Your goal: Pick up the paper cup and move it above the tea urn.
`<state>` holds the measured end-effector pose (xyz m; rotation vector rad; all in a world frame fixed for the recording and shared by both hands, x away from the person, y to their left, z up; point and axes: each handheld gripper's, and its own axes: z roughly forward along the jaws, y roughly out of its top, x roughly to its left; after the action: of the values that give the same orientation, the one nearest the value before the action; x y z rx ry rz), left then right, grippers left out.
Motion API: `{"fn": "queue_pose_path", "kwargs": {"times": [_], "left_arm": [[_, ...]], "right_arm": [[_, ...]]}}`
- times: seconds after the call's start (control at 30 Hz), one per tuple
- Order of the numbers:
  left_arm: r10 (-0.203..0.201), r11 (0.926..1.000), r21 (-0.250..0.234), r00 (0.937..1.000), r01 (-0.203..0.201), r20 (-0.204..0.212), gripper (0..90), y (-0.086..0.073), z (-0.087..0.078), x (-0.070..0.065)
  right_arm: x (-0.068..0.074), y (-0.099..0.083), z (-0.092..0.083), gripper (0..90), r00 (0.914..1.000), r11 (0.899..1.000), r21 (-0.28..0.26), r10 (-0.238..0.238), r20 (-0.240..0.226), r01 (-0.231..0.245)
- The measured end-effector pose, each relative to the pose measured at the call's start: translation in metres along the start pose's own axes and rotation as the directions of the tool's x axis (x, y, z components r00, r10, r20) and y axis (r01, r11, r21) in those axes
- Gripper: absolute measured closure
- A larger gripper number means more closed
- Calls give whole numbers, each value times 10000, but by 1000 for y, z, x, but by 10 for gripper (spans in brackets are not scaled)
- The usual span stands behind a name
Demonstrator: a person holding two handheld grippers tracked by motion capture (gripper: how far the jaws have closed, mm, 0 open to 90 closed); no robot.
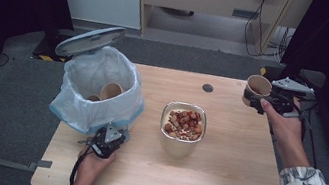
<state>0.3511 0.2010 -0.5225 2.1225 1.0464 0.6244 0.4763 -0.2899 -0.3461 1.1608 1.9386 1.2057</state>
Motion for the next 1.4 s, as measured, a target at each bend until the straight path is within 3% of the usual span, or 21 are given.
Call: {"fn": "queue_pose_path", "kwargs": {"times": [0.4,0.67,0.93,1.2,1.4], "left_arm": [[1,10000,-3,10000,-1,18,892,0,0,0],[-15,10000,-34,10000,15,25,892,0,0,0],[-23,10000,-67,10000,23,-21,892,0,0,-1],[-68,10000,-65,10000,67,-44,892,-1,0,-1],[-80,9999,-77,10000,80,-40,893,-1,0,-1]], "right_arm": [[2,20,5,297,9997,10000,34,-38,230,38],[3,39,12,297,9971,9971,-37,-758,91,758],[0,53,23,297,9881,9887,60,-1492,-383,1495],[0,64,37,298,9690,9721,135,-2324,-837,2343],[10,70,41,298,9413,9491,-158,-3142,-1232,3147]]}}
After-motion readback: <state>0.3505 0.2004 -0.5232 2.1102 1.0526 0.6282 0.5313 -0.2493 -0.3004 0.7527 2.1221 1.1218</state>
